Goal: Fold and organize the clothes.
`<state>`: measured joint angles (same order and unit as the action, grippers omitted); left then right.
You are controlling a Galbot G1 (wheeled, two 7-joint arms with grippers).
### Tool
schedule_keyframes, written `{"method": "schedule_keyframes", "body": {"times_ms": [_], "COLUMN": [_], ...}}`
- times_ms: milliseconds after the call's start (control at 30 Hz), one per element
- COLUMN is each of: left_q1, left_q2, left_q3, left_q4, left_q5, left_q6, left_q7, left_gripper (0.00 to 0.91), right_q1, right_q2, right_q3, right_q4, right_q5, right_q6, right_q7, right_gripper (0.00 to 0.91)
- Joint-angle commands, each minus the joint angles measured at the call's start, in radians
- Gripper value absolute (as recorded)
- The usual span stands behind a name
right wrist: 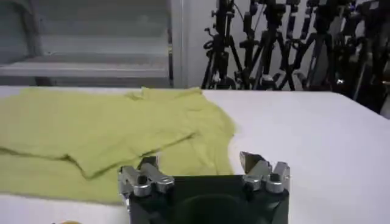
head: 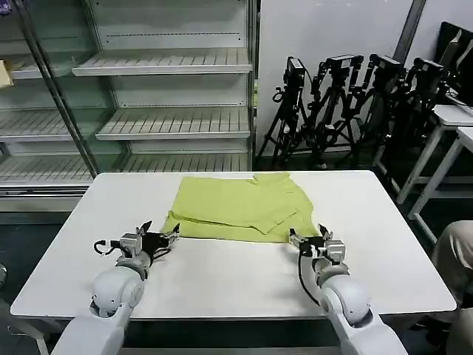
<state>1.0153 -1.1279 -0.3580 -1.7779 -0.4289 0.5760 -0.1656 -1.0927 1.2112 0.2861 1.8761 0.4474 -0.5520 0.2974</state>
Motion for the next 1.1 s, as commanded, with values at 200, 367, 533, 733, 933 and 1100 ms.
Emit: {"method": "schedule_keyframes", "body": {"times_ms": [200,367,533,733,933,1100], "left_q1": [0.037,0.062,0.067,0.067,0.127,0.253], "left_q2": [0.013,0.020,0.015,0.017,0.016,0.015], "left_q3": [-0.011,-0.017,-0.016,-0.019,-0.042,-0.067], "left_q4": [0.000,-0.010,0.000,-0.003,-0.068,-0.215], "left_q5": [-0.001,-0.022,-0.023,-0.019,-0.004,0.004], "left_q6": [0.003,0.004,0.003,0.003,0.002,0.002], "left_q7": [0.014,0.041,0.058,0.058,0.050,0.024], "left_gripper": [0.010,0.010,0.010,0.010,0.010,0.010], "right_q1": [-0.045,-0.044,-0.047,-0.060,-0.126,-0.221], "right_q2": [-0.003,0.003,0.000,-0.013,-0.035,-0.049], "right_q3": [0.001,0.004,0.008,0.019,0.030,0.051], "right_q4": [0.016,0.018,0.024,0.043,0.140,0.250], "right_q5": [0.020,0.017,0.014,0.005,-0.042,-0.066], "right_q6": [-0.017,-0.017,-0.016,-0.012,-0.002,-0.003], "right_q7": [0.004,0.004,0.003,-0.011,-0.036,-0.047], "right_gripper": [0.000,0.000,0.000,0.000,0.000,0.000]}}
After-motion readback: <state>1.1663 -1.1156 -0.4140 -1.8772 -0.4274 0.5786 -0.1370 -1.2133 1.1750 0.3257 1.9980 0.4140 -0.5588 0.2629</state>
